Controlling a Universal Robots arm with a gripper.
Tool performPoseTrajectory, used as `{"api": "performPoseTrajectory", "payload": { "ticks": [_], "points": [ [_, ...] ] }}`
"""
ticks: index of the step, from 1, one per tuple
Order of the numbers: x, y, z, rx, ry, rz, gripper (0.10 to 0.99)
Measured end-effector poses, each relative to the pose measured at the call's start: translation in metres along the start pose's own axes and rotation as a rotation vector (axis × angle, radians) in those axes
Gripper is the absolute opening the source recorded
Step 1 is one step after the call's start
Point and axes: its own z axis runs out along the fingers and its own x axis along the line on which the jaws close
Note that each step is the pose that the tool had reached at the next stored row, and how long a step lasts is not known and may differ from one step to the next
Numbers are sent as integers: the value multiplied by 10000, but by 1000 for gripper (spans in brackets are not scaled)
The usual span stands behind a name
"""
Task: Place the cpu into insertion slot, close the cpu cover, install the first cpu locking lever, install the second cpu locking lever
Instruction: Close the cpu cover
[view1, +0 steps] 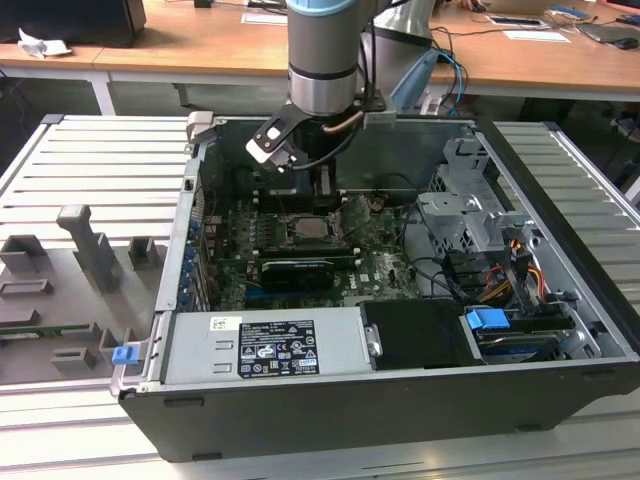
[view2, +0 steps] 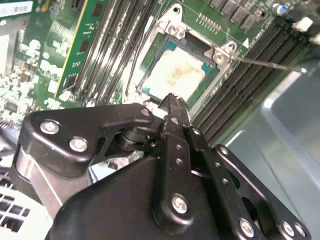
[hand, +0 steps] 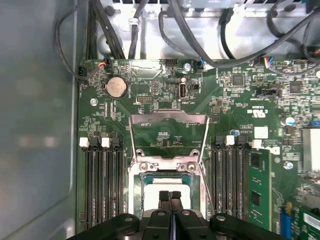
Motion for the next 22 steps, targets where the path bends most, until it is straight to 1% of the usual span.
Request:
{"api": "performPoseTrajectory", "payload": {
  "ticks": [1, 3, 5, 8, 10, 13, 14, 16, 20, 22],
  "points": [
    [1, 4, -64, 0, 1, 0, 106],
    [2, 9, -107, 1, 0, -2, 106],
    [3, 30, -112, 1, 3, -1, 106],
    [2, 86, -110, 2, 1, -2, 106],
    [3, 87, -115, 3, -1, -1, 106],
    [3, 90, -158, 3, 0, 0, 106],
    [4, 101, -168, 2, 3, -1, 106],
    [5, 201, -162, 16, 1, -1, 106],
    [5, 334, -152, 37, -1, 0, 106],
    [6, 385, -146, 48, -1, -11, 106]
  ]
}}
